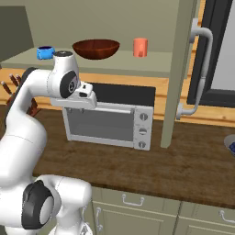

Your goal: Gather all objects into one cabinet and sort the glasses and bowls to opposite sides.

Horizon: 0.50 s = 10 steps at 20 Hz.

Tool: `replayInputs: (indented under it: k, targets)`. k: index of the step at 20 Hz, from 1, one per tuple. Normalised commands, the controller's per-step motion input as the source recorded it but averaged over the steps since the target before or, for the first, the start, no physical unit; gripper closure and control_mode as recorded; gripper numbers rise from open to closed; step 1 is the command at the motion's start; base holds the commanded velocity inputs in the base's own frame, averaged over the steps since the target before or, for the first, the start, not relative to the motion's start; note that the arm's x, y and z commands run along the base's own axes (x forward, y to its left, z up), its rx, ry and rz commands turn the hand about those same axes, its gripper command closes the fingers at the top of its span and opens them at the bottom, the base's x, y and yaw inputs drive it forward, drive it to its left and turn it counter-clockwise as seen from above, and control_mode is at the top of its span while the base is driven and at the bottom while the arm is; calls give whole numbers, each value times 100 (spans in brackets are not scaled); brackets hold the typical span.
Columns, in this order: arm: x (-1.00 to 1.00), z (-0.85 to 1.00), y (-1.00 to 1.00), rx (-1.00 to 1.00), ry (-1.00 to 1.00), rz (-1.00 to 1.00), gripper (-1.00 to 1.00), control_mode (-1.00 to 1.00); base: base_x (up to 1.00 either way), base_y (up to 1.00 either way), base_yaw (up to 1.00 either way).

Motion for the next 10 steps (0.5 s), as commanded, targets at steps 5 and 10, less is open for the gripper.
replayInputs:
  k: [5, 10]
  targets:
    - [-42, 14, 0, 0, -1, 0, -100, -100, 0, 0, 0]
    - [-59, 58, 0, 0, -11, 0, -100, -100, 0, 0, 0]
